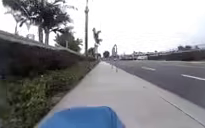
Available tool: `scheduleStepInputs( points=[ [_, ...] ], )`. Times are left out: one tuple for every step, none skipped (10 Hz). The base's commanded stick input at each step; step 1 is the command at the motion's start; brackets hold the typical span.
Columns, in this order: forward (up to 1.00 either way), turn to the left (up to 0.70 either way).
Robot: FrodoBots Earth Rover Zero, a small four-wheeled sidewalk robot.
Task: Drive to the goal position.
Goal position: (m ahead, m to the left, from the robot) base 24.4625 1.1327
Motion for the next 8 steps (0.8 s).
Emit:
scheduleStepInputs(
  points=[
    [1.00, 0.00],
    [1.00, 0.00],
    [1.00, 0.00],
    [1.00, 0.00],
    [1.00, 0.00],
    [1.00, 0.00],
    [1.00, 0.00],
    [1.00, 0.00]
  ],
)
